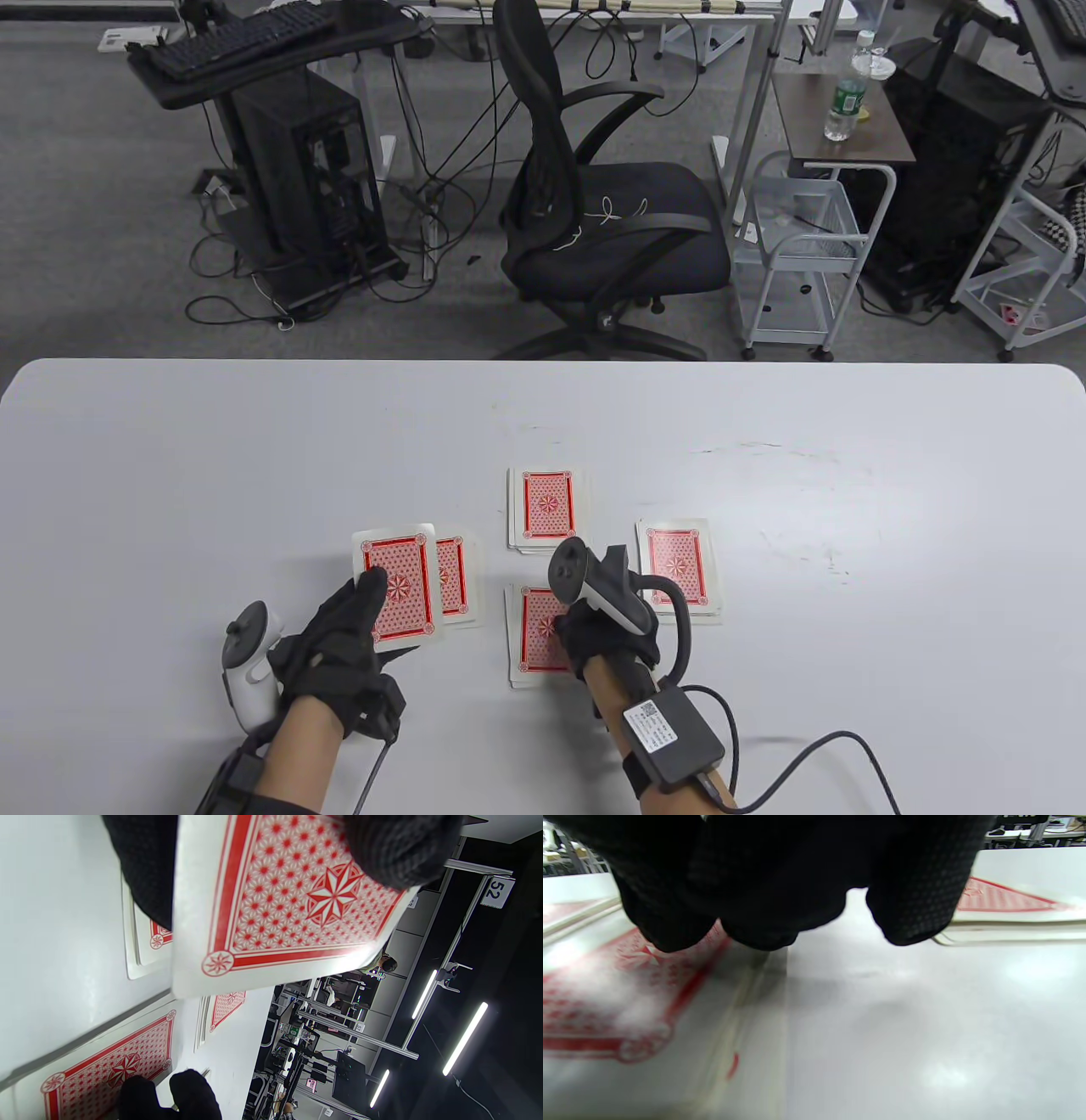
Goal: Four-player card dealing with fan arrangement
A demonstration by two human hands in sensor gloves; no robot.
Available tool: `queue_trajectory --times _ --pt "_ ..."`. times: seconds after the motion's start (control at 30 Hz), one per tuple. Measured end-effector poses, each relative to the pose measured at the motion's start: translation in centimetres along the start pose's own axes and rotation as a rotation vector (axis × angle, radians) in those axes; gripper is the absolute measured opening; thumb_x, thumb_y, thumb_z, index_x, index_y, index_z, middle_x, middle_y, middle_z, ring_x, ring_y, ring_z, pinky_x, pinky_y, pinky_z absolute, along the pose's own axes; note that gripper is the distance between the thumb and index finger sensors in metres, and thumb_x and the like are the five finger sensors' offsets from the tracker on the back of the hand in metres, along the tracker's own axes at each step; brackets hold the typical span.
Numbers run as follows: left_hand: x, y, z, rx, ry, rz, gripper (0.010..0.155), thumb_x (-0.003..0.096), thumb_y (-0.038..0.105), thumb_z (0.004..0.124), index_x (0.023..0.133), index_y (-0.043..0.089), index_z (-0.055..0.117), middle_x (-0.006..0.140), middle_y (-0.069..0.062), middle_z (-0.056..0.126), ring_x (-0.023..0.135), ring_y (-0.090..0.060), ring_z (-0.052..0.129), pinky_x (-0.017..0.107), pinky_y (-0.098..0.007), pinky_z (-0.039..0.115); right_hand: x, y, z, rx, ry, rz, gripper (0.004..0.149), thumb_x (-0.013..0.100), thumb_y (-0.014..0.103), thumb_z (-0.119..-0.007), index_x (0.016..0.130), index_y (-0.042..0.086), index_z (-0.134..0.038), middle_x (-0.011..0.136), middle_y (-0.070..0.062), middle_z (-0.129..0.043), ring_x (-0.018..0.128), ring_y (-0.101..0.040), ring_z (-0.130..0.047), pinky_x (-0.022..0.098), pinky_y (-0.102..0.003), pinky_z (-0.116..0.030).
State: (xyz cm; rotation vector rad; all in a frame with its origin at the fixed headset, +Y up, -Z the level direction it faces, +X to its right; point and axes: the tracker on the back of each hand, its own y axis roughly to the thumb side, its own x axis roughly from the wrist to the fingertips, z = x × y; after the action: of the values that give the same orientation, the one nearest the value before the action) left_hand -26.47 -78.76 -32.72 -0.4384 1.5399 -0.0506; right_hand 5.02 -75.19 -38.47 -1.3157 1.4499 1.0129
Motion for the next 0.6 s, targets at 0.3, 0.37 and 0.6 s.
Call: queue_trajectory --times 0.3,0.37,0.6 --pt "-0.5 0.1 1.7 -0.022 -0.042 0.024 0.045 0.0496 0.053 0.078 0.089 0.032 0.080 0.084 0.007 0.096 0.070 -0.026 0.104 0.051 -0.045 0.088 -2.2 0.2 3.4 0.536 -0.033 0.182 0.061 0.055 0.043 -0.082 0.102 0.008 -0.063 0.079 -0.007 -0.085 0.047 -0.016 -0.102 0.051 -0.056 -0.074" --pt "-0.5 -0.1 2.3 -0.022 -0.083 0.011 0.045 0.0499 0.053 0.077 0.090 0.032 0.079 0.085 0.007 0.095 0.071 -0.026 0.103 0.052 -0.046 0.088 -2.4 0.9 3.2 0.667 0.004 0.233 0.058 0.057 0.044 -0.079 0.101 0.009 -0.065 0.081 -0.008 -0.084 0.050 -0.018 -0.102 0.052 -0.057 -0.074" --pt "-0.7 -0.5 3.7 0.028 -0.114 -0.003 0.045 0.0498 0.052 0.078 0.090 0.031 0.079 0.085 0.006 0.095 0.070 -0.027 0.103 0.051 -0.047 0.088 -2.6 4.0 1.8 0.977 0.055 0.404 0.061 0.053 0.042 -0.084 0.100 0.009 -0.064 0.083 -0.008 -0.081 0.056 -0.024 -0.100 0.053 -0.060 -0.071"
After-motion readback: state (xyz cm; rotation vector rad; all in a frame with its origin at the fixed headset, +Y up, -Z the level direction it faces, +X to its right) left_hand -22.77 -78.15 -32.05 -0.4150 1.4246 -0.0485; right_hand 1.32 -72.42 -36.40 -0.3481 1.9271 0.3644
